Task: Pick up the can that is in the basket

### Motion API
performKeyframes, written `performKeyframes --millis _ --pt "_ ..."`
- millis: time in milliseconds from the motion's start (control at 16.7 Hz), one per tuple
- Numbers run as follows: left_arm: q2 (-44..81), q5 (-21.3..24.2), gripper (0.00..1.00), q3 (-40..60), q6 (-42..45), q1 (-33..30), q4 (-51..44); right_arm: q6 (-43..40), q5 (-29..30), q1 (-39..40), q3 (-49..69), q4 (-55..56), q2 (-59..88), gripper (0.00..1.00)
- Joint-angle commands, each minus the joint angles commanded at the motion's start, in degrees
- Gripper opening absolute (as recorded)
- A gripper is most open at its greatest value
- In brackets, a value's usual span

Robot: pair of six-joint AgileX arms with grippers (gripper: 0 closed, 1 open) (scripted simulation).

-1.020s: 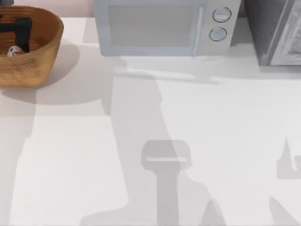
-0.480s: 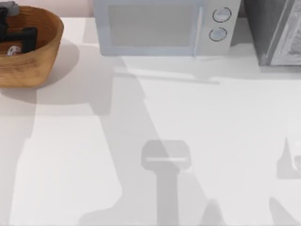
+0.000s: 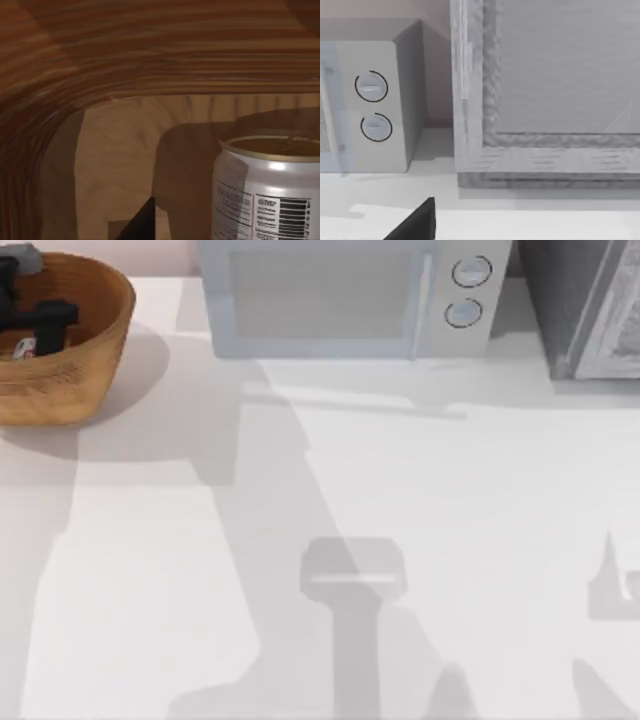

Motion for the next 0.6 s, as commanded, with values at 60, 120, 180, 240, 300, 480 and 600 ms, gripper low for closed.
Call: performKeyframes --millis 60,120,180,240,300,480,600 --pt "0.0 0.0 0.47 0.0 0.0 0.0 0.0 0.0 0.0 0.0 0.0 0.0 0.0 1.00" --pt "0.0 0.0 0.40 0.0 0.0 0.0 0.0 0.0 0.0 0.0 0.0 0.0 0.0 1.00" --pt "0.0 0.0 0.32 0.0 0.0 0.0 0.0 0.0 0.0 0.0 0.0 0.0 0.0 1.00" --pt "0.0 0.0 0.25 0.0 0.0 0.0 0.0 0.0 0.0 0.0 0.0 0.0 0.0 1.00" --pt "0.0 0.0 0.17 0.0 0.0 0.0 0.0 0.0 0.0 0.0 0.0 0.0 0.0 1.00" --pt "0.0 0.0 0.00 0.0 0.0 0.0 0.0 0.0 0.0 0.0 0.0 0.0 0.0 1.00" --pt "0.0 0.0 0.00 0.0 0.0 0.0 0.0 0.0 0.0 0.0 0.0 0.0 0.0 1.00"
